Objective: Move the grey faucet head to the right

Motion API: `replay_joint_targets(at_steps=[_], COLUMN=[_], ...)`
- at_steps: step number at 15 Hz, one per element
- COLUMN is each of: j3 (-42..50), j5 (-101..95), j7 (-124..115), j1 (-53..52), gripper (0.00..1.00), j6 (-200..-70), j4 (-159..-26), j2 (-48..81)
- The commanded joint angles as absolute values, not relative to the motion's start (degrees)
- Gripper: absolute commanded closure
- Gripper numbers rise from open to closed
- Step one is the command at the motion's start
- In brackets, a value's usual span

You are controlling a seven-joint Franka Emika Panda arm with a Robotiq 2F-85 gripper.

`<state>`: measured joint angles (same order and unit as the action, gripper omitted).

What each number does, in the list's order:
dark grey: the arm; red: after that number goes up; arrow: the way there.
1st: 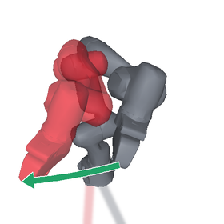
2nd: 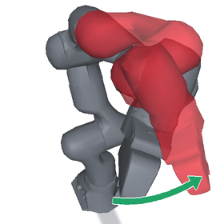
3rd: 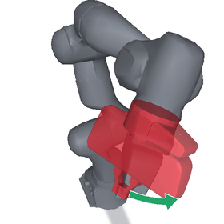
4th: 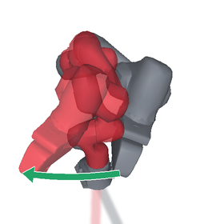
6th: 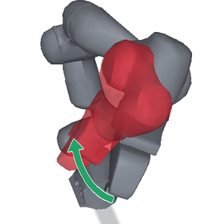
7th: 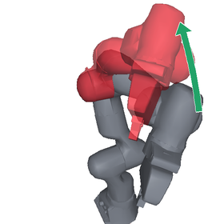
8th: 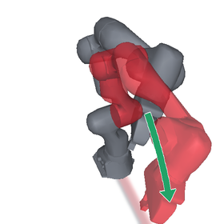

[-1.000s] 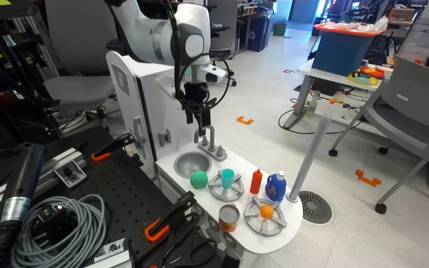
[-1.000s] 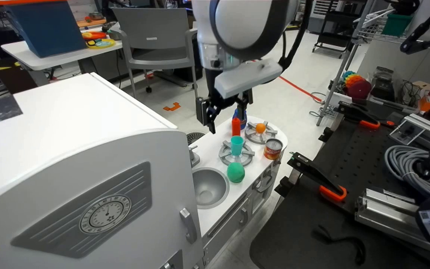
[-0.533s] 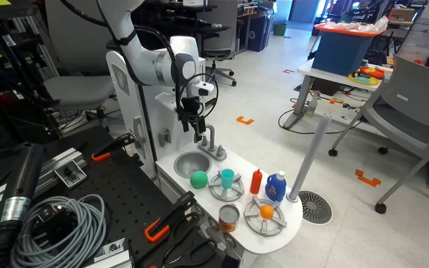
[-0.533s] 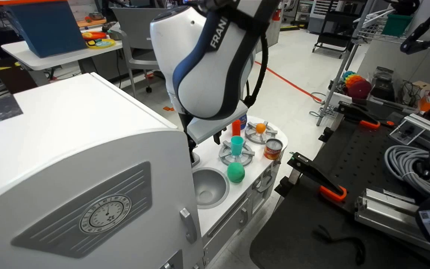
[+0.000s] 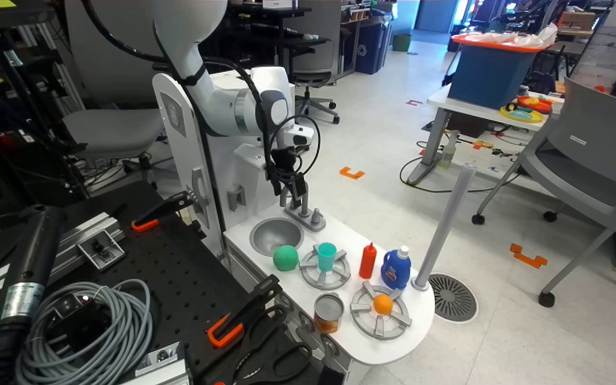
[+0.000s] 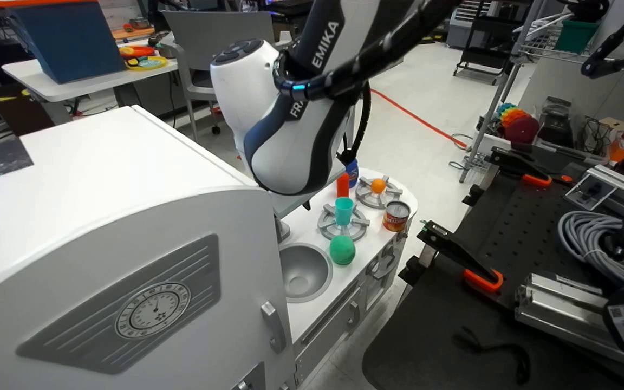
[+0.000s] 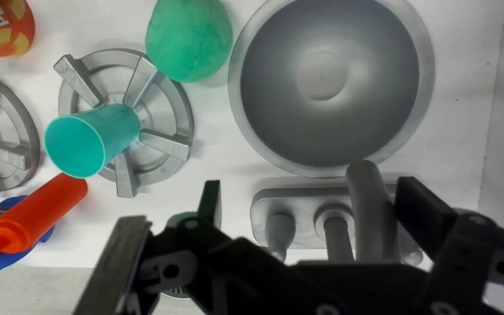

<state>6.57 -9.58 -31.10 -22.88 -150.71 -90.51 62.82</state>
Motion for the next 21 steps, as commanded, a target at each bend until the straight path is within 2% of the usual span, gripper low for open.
replay_joint_targets(at_steps=[1, 10, 17, 21], j3=[8.6, 12.0, 19.4, 11.0], j5=[-8.6, -6.3, -6.5, -3.3], j7=[-30.5, -32.7, -38.1, -31.8], j1=[-23.5, -21.4, -20.9, -16.6], gripper=[0.0, 0.0, 0.0, 0.0], j6=[-151.2, -150.5, -148.6, -141.0], j4=[-86.9, -88.0, -84.6, -89.2], j2=[65.7, 64.4, 65.2, 58.2])
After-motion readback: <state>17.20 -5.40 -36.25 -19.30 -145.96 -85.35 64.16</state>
